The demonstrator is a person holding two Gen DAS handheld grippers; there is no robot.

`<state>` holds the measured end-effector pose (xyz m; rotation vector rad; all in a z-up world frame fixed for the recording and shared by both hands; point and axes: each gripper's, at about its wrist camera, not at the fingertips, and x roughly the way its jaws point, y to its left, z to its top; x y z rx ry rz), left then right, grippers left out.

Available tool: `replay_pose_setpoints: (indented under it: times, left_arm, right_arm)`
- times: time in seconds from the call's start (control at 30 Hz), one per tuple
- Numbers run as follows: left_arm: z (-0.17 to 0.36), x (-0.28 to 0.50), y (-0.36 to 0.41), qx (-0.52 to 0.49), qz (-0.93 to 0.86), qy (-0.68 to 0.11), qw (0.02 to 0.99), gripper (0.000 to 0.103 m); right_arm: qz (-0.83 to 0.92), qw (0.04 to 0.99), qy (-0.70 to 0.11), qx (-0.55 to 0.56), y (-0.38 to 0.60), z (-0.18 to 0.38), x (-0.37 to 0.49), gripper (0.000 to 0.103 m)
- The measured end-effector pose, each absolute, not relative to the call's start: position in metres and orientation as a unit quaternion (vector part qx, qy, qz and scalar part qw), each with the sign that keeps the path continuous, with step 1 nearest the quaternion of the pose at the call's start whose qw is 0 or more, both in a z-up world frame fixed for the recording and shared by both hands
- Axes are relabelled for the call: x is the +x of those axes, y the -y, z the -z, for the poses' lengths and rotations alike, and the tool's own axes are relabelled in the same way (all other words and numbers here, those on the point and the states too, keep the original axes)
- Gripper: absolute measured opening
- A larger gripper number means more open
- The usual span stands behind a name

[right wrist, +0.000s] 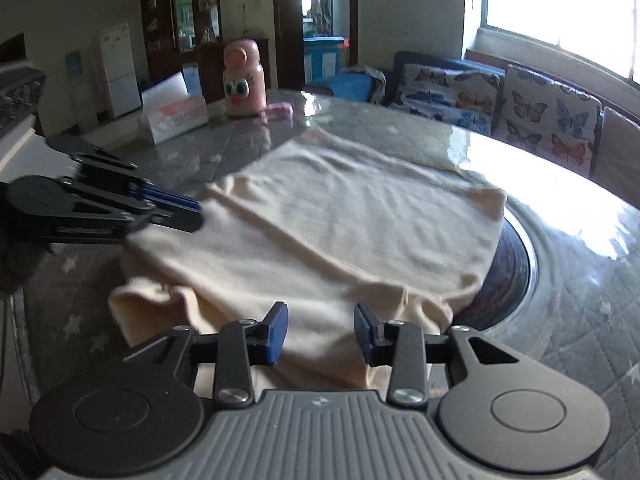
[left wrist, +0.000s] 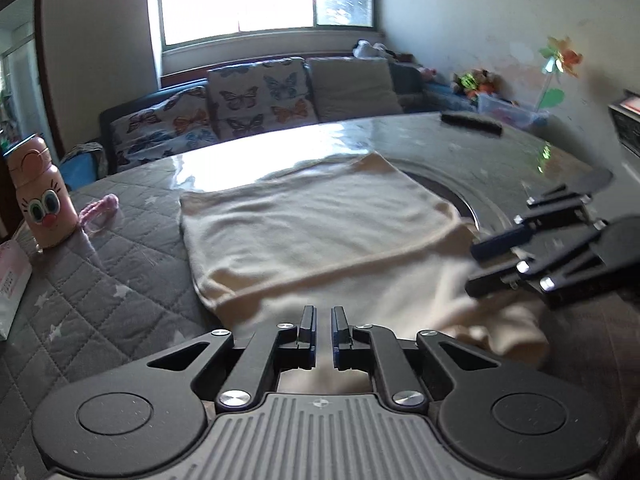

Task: Fold clothes

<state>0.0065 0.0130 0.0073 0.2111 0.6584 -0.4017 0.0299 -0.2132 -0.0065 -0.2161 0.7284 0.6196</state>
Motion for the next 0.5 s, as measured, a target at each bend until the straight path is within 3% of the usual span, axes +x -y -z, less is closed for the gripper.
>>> replay_pose_setpoints:
  times: [0.2, 0.5]
  left_arm:
    - [-0.004, -0.011, -0.016, 0.132, 0.206, -0.324, 0.914, 0.013]
    - [-0.010, -0.052, -0.017, 0.197, 0.233, -0.297, 0.905, 0.034]
  right_arm:
    - [-0.291, 0.888, -0.338, -0.110, 0.218, -0.001, 0.021, 0.039]
    - [-0.289, 0.889, -0.339, -0.105, 0.224, -0.001, 0.016, 0.040]
